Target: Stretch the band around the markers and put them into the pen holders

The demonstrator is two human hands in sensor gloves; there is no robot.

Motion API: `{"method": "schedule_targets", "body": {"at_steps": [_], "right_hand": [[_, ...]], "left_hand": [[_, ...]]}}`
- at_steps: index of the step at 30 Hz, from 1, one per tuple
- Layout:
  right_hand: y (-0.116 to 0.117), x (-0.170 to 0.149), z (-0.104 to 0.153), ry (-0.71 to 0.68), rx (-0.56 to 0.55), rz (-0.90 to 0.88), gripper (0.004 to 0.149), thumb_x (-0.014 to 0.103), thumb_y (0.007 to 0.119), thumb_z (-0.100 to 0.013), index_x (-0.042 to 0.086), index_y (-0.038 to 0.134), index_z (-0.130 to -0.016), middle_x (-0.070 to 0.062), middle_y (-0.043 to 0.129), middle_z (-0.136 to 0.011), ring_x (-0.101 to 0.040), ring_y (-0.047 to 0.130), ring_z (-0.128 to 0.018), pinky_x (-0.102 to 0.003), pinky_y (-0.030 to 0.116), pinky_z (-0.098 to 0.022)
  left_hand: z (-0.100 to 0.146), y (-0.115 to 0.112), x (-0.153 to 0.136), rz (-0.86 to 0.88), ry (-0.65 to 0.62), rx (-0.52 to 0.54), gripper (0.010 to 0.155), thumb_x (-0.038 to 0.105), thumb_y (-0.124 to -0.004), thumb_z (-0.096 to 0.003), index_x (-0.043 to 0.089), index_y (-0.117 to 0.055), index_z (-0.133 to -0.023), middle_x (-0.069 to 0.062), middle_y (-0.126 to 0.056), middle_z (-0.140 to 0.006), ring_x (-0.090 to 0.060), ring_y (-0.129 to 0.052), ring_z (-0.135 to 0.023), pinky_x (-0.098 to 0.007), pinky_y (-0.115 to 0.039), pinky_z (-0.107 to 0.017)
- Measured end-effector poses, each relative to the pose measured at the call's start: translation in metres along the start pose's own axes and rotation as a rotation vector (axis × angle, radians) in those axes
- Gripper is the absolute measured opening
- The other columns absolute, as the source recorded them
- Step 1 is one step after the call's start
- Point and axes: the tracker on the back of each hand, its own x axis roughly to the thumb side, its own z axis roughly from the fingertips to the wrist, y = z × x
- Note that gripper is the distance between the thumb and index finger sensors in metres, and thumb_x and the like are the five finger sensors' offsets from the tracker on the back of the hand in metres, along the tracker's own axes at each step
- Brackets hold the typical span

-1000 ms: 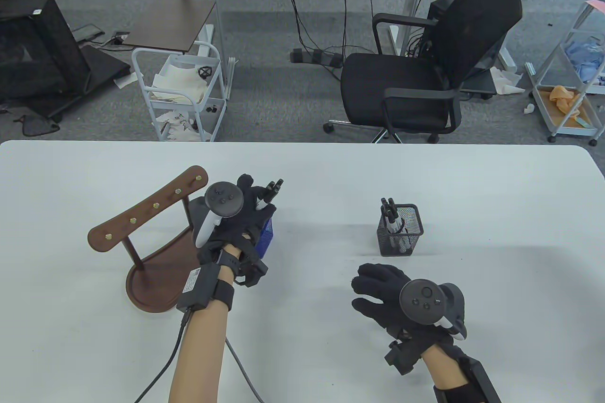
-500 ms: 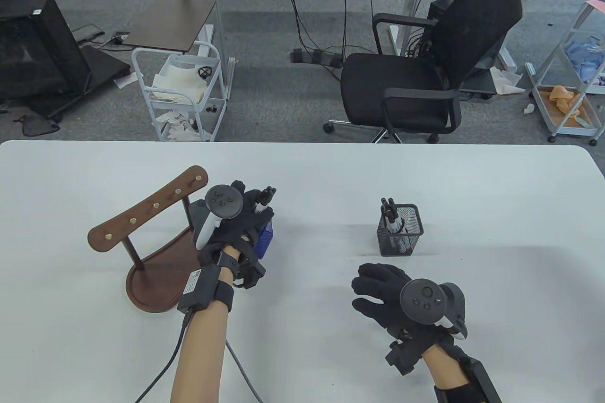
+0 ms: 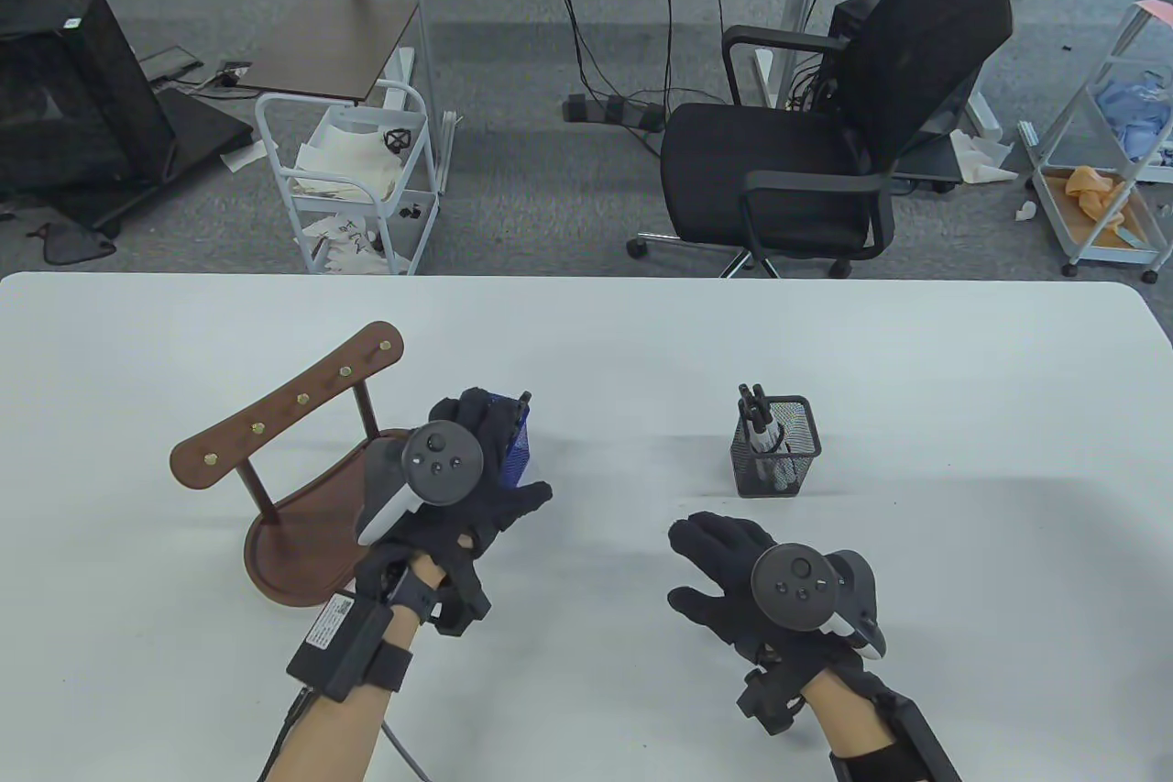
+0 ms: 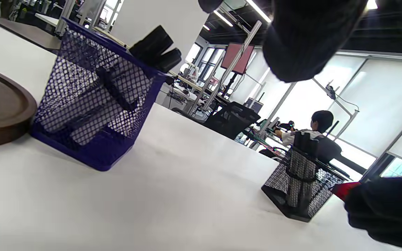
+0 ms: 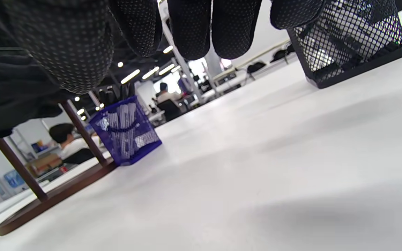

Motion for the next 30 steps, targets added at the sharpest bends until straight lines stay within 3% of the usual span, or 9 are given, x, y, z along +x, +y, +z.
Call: {"method": "schedule_targets", "body": {"at_steps": [7,12,15,30], "right_hand": [[0.014,0.008,-0.005,0.02,0.056,0.06,0.083,0.066,0.08,-0.043,0.031,0.053,-0.113,-0.008,0.044,-0.13,-0.046,0.038,-0.115,-0.075,0.036,-0.075],[0.022,0.011,-0.007,0.021,0.109,0.085,0.091,0.074,0.076,-0.041,0.032,0.047,-0.116,-0.01,0.035,-0.132,-0.049,0.028,-0.116,-0.08,0.03,-0.071],[0.031,0.013,-0.008,0.042,0.193,0.106,0.098,0.078,0.073,-0.039,0.031,0.037,-0.117,-0.012,0.022,-0.132,-0.053,0.017,-0.115,-0.084,0.028,-0.068],[0.035,0.01,-0.008,0.046,0.198,0.114,0.098,0.077,0.073,-0.04,0.032,0.031,-0.116,-0.012,0.017,-0.131,-0.053,0.014,-0.114,-0.083,0.026,-0.068]], "left_hand": [[0.041,-0.035,0.008,-0.163,-0.052,-0.056,0.094,0.068,-0.075,-0.053,0.02,-0.033,-0.122,-0.023,-0.02,-0.131,-0.061,-0.01,-0.113,-0.09,-0.017,-0.064],[0.053,-0.061,0.005,-0.213,-0.053,-0.133,0.095,0.077,-0.068,-0.0519,0.023,-0.034,-0.123,-0.023,-0.019,-0.132,-0.067,-0.012,-0.111,-0.091,-0.021,-0.063],[0.054,-0.071,-0.001,-0.229,-0.05,-0.187,0.098,0.081,-0.063,-0.0511,0.025,-0.029,-0.124,-0.022,-0.012,-0.133,-0.061,-0.005,-0.113,-0.087,-0.015,-0.066],[0.055,-0.075,-0.005,-0.225,-0.06,-0.205,0.099,0.08,-0.063,-0.0514,0.024,-0.027,-0.124,-0.023,-0.012,-0.133,-0.058,-0.004,-0.115,-0.084,-0.013,-0.069]]}}
